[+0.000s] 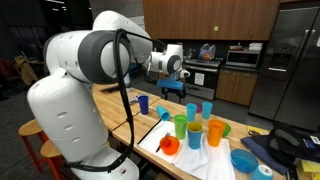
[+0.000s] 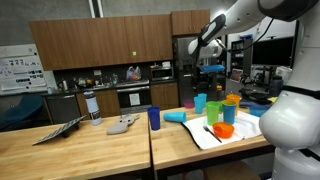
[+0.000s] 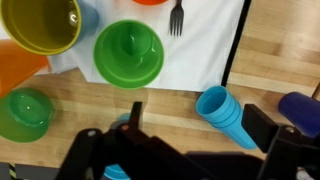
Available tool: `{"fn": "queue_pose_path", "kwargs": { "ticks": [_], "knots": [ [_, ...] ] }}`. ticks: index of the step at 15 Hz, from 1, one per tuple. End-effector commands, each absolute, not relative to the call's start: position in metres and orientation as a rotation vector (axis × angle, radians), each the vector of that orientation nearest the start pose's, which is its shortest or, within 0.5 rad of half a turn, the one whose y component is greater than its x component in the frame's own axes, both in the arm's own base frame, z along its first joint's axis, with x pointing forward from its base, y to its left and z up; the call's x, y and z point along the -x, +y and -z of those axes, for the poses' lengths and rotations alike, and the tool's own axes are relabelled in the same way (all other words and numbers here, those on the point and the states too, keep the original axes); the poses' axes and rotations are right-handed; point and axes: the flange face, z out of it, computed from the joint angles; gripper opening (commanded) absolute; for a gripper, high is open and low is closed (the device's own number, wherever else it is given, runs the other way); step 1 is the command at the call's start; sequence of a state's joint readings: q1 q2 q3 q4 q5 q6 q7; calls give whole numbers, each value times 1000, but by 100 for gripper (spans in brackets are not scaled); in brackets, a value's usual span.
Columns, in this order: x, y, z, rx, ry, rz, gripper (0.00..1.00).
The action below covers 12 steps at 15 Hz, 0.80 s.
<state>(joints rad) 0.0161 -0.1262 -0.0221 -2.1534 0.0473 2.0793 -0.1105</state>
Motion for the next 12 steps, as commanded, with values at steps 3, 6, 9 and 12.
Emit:
{"fn": "queue_pose_path", "kwargs": {
  "ticks": [3,6,9,12],
  "knots": [
    [-541,16,-436,3021,-151,25,100],
    [-536,14,-432,3040,-134,34,100],
    [-539,16,-430,3039,-139,29,100],
    [-540,6,-425,3013,-110,26,100]
  ]
}}
